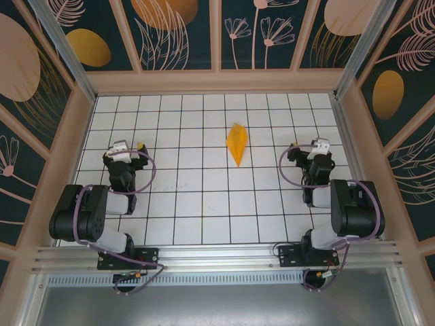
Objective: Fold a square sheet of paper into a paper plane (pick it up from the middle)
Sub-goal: Reset both arms
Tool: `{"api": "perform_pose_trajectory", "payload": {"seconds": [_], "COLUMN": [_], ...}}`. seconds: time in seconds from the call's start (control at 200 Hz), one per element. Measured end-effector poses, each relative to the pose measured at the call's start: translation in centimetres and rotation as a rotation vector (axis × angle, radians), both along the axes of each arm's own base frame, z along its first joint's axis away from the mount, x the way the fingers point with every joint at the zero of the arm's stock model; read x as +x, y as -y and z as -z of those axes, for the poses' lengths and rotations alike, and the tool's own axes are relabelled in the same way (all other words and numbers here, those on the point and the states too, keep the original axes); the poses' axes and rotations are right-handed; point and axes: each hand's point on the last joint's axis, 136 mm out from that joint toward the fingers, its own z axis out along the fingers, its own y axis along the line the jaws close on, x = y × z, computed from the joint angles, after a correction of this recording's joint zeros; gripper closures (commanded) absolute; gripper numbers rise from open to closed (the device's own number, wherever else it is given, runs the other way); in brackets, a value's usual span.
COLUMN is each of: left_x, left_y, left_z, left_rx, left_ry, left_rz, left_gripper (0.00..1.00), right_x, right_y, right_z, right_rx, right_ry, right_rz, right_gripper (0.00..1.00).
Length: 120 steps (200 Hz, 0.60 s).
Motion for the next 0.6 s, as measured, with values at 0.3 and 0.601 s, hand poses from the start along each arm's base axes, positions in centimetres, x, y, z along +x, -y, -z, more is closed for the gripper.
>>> {"api": "perform_pose_trajectory", "payload": {"seconds": [0.3, 0.601], "left_x": [0.02, 0.02], "left_y": [0.05, 0.11], "left_z": [-0.32, -0.26], "left_rx": [0.000, -0.001], "left_ry": [0.015, 0.014], "left_rz": [0.003, 0.006], "left_gripper": [0.01, 0.01], "right_x": [0.13, 0.12], "right_y": [-0.39, -0.40], "right_z": [-0.45, -0.45], "right_rx": [-0.013, -0.013], "right_ry": [0.019, 0.020], "right_rz": [-0.026, -0.026], "right_gripper": [0.01, 0.01]}}
